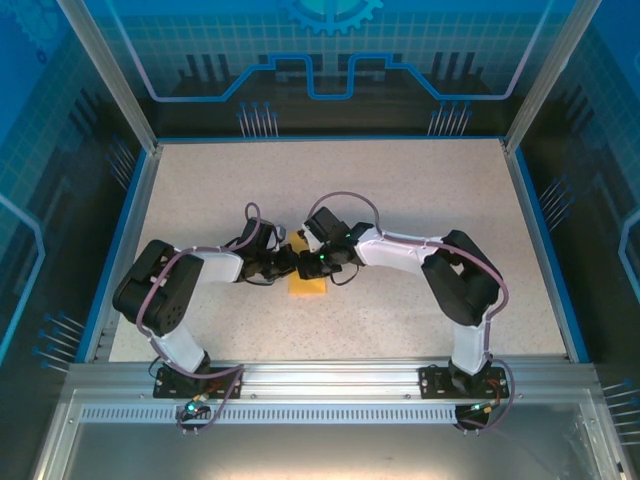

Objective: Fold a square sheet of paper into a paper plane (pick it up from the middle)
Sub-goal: Fold the triangle a second time at the center of the table.

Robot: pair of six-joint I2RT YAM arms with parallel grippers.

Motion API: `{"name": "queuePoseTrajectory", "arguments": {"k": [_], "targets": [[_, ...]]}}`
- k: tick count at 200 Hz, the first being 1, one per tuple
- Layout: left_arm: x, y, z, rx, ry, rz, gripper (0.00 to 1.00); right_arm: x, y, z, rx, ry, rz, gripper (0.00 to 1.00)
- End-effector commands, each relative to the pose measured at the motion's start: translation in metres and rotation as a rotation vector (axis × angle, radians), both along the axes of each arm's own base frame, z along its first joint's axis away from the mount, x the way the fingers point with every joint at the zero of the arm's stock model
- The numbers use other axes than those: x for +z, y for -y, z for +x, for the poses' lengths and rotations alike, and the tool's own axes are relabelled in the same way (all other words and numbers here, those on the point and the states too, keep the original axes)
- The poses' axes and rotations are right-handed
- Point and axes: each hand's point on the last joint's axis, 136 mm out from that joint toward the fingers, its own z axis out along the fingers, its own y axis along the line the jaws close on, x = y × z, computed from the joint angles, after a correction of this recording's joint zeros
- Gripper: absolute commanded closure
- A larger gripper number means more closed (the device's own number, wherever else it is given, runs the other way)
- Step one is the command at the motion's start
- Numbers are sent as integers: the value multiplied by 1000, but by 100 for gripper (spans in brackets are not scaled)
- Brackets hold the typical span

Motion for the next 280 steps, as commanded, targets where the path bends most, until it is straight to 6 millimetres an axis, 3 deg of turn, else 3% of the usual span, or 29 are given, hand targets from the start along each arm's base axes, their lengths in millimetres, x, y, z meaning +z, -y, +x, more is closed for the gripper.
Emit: {"name": "queuePoseTrajectory", "arguments": {"k": [1,79,112,222,253,280], "targets": [[-25,-12,-13,23,-65,61,92,-19,-3,2,-19,-24,-32,92],[-26,-12,-13,27,-69,55,93,-44,8,3,-71,-81,-44,93],[-25,-12,-13,26,-66,56,93,-56,17,-10,-76,-141,-46,93],[-30,-15,-14,26,-72,71,93,-76,76,-68,-160,-316,-25,92],[-29,-14,-14,22,-69,68,93,-58,77,-63,-171,-281,39,92],[-28,-13,-14,20,-68,64,93,-28,59,-41,-139,-198,109,91]]}}
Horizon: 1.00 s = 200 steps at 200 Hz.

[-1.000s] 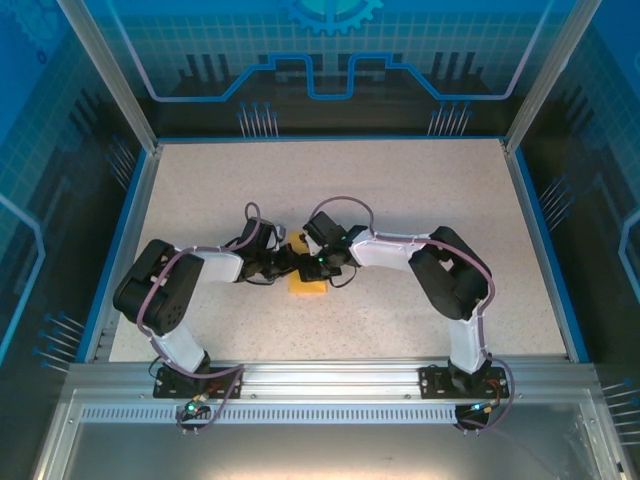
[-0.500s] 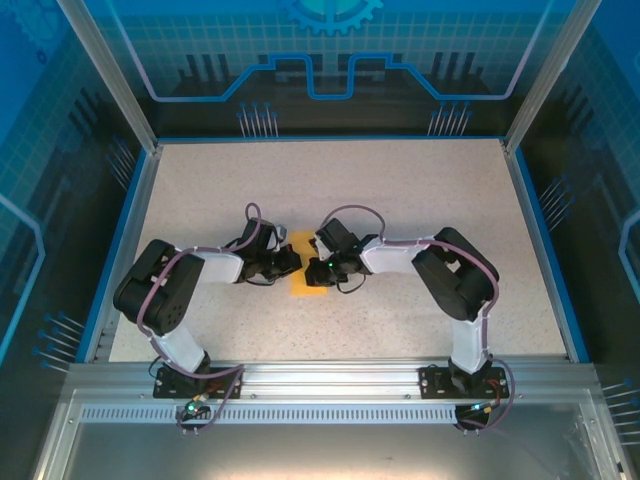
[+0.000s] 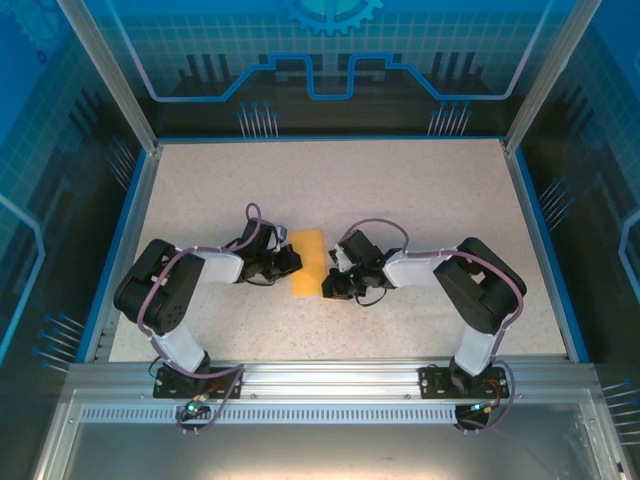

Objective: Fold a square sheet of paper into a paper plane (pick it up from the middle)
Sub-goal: Fold the triangle a second time at the center of the table.

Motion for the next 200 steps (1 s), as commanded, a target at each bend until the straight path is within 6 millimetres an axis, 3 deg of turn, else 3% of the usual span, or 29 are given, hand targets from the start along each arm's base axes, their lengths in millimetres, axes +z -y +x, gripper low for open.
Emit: {"name": "queuePoseTrajectory", "arguments": {"k": [1,24,50,87,126,166,200], "targets": [[-28,-15,-14,27,-74,79,93,13,2,3,3,-12,2,91],[-28,-15,-14,27,-77,78,93,23,-18,23,21,29,31,91],[-27,-15,-13,30,-77,73,93,15,-29,38,30,37,21,91],[-26,-14,-14,29,-76,70,93,-2,-28,43,18,-1,-20,92],[-25,-16,-14,32,-73,76,93,-17,-5,25,-2,-47,-72,92],[-24,-16,-13,30,-69,80,93,-35,31,-13,-14,-122,-139,92],[-22,-15,-12,27,-67,80,93,-33,50,-27,-40,-134,-147,92]]}}
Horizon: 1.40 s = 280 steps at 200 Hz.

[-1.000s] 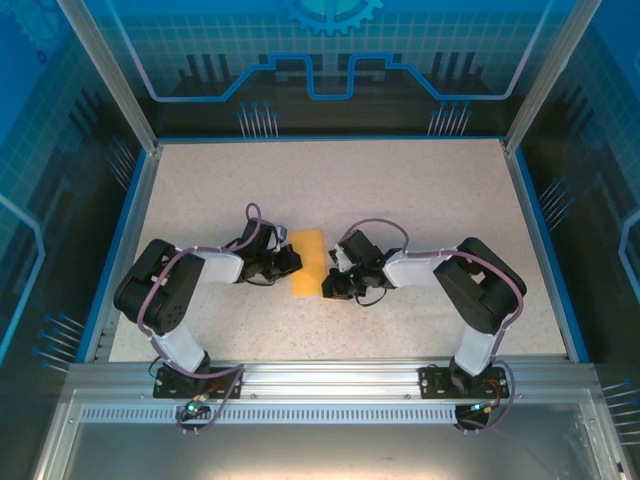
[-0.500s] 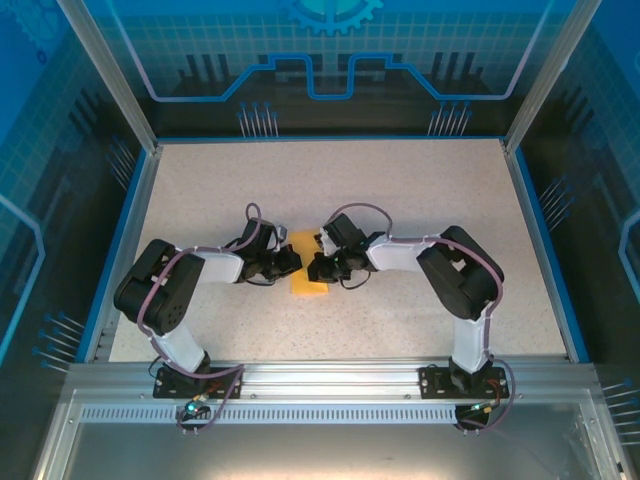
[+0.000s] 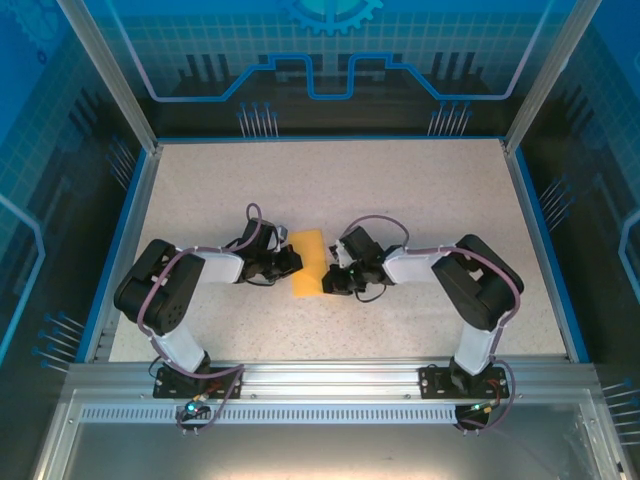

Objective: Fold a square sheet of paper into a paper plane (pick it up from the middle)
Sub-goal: Fold the triangle a second time at the center of the table, then turn over the paper at the center of the table.

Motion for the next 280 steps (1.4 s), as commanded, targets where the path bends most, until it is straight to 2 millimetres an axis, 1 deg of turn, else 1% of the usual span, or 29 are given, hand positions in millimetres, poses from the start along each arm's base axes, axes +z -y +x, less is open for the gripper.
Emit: {"name": "queuePoseTrajectory", "arguments": {"k": [1,17,38,46,56,59,61,68,83,95,108,121,144,168,209,239,264,280], "targets": [[-22,-16,-11,29,-63,80,93,-30,45,-38,-35,-153,-145,92],[-19,-15,-10,28,-60,76,93,-18,43,-33,-36,-121,-122,92],[-8,-10,-7,23,-46,44,92,9,33,-14,-29,-31,-82,91],[0,-5,-6,22,-46,13,91,19,28,-4,-26,11,-70,91],[16,4,-3,15,-33,-49,88,29,23,6,-24,52,-67,91],[21,6,-2,15,-30,-68,86,29,24,7,-22,58,-73,91],[24,8,-1,14,-25,-79,85,36,20,14,-23,77,-63,91],[36,12,2,16,-14,-112,81,45,14,24,-17,111,-57,91],[53,14,5,25,3,-139,76,49,8,38,-11,147,-68,90],[60,13,6,38,11,-141,71,52,1,49,-7,167,-65,89],[63,12,4,49,9,-144,68,54,-6,60,-5,186,-57,89],[60,9,1,64,-3,-142,68,57,-11,68,0,196,-51,89],[50,7,-4,79,-28,-144,68,54,-19,74,27,193,-51,87],[44,5,-9,90,-48,-145,69,50,-23,74,44,181,-46,86],[39,7,-17,101,-85,-154,69,35,-17,75,37,158,-90,85],[31,11,-23,100,-121,-149,66,24,-9,83,11,154,-141,85],[25,9,-23,115,-135,-138,64,15,-5,87,-2,138,-158,84],[23,9,-23,118,-144,-135,63,13,-6,89,-6,133,-156,84]]}}
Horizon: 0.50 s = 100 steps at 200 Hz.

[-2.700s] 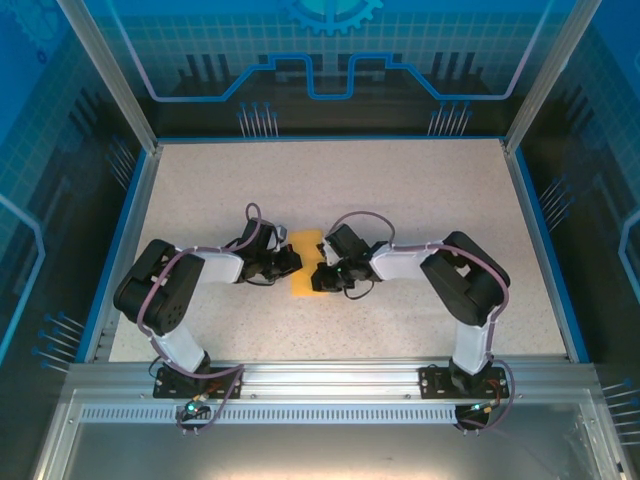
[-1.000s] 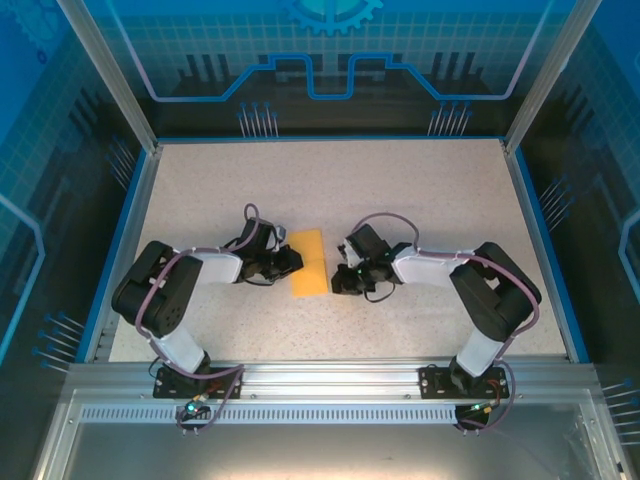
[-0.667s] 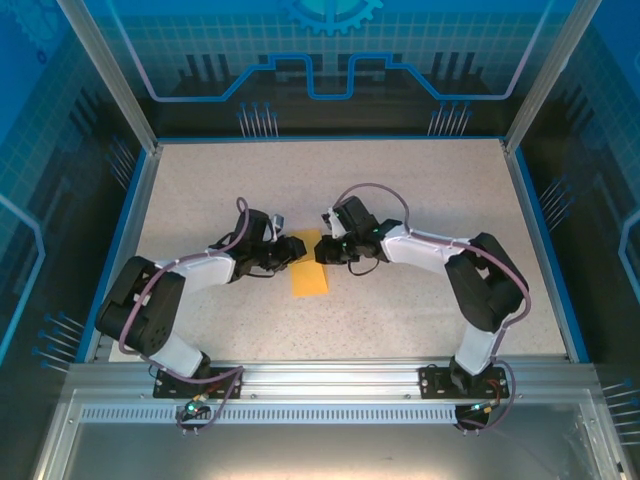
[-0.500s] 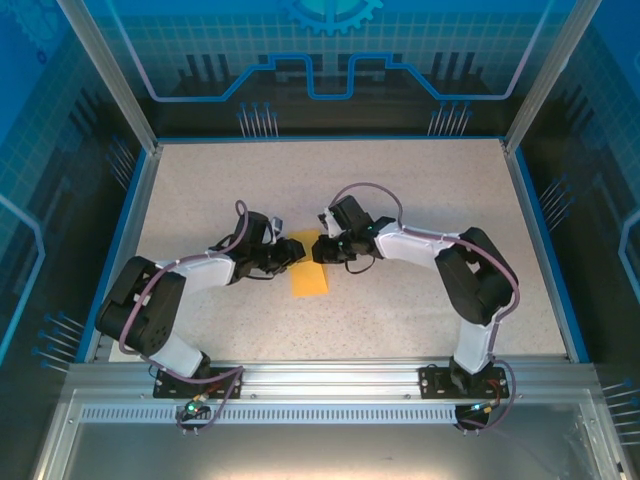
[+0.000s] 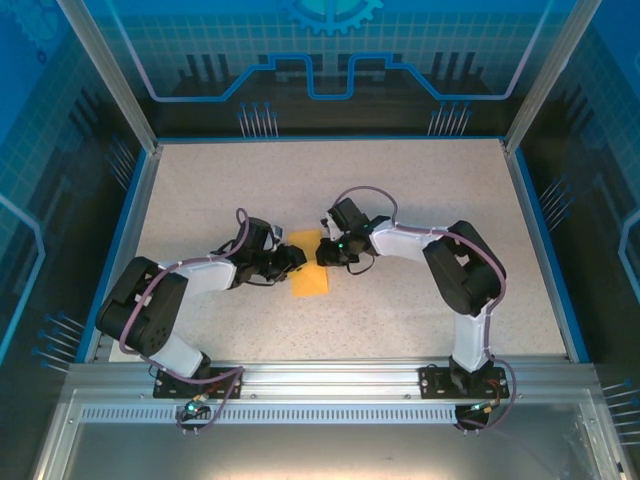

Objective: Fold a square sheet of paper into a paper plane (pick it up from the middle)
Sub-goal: Turn over the paper at the center of the table.

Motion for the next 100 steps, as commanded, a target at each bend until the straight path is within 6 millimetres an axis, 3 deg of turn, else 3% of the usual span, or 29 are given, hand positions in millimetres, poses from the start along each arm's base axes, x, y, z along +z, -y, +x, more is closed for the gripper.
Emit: {"name": "queuePoseTrajectory", "arguments": {"k": [1,100], "targets": [[-14,0,-8,1,-53,6,63,-6,6,9,-17,-10,-24,84],[-19,-14,-11,17,-65,103,53,-16,6,10,-32,-35,-29,84]]}}
